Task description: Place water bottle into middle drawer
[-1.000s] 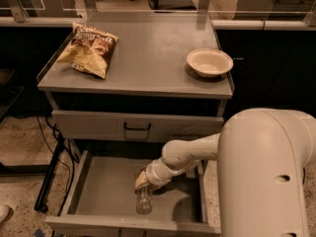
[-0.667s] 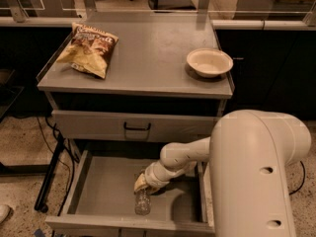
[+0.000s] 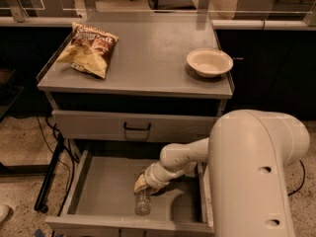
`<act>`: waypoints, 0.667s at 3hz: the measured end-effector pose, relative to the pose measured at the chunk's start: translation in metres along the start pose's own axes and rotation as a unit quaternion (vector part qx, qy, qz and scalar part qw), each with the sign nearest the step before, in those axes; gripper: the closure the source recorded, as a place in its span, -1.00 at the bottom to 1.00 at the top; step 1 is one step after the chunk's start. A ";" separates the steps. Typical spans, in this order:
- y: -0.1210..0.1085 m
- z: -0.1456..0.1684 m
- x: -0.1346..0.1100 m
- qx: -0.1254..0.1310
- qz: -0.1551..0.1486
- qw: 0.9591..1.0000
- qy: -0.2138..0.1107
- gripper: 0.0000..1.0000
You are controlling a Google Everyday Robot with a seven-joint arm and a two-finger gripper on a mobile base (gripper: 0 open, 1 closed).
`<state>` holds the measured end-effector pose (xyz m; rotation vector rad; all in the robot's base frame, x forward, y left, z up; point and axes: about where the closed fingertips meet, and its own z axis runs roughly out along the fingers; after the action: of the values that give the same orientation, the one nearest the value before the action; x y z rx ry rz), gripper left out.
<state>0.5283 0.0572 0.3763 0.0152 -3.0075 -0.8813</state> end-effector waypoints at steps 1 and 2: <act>0.000 0.000 0.000 0.000 0.000 1.000 0.000 0.26; 0.000 0.000 0.000 0.000 0.000 1.000 0.000 -0.20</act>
Offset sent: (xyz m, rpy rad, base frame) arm 0.0000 0.0000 0.0000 0.0000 0.0000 0.0000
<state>0.5283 0.0572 0.3762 0.0152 -3.0075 -0.8813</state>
